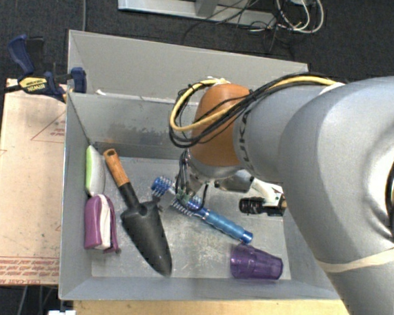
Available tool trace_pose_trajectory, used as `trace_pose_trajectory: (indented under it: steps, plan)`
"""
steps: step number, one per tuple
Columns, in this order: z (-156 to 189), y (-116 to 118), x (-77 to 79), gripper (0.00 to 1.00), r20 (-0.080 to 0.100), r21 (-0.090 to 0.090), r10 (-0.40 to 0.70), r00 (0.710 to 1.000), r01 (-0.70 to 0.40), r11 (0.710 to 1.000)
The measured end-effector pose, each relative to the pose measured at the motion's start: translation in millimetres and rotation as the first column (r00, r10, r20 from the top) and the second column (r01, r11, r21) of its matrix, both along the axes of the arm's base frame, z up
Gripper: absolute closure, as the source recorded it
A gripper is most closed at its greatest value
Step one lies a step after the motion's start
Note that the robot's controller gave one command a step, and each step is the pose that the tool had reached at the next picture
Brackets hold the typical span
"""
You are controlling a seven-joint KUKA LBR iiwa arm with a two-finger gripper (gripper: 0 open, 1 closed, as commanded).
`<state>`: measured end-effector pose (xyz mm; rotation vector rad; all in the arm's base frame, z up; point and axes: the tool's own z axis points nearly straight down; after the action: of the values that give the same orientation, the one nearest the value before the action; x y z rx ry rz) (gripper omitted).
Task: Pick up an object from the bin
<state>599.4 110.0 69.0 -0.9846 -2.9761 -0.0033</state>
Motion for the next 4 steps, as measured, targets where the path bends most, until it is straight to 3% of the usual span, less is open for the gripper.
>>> trace_pose_trajectory:
  steps: [1, 4]
  plan:
    - [2.6, -0.3, -1.0, 1.00, -0.003, -0.001, 0.000, 1.000, 0.000, 1.000]
    - [64.5, -0.5, -1.4, 1.00, -0.004, 0.000, 0.002, 1.000, -0.002, 1.000]
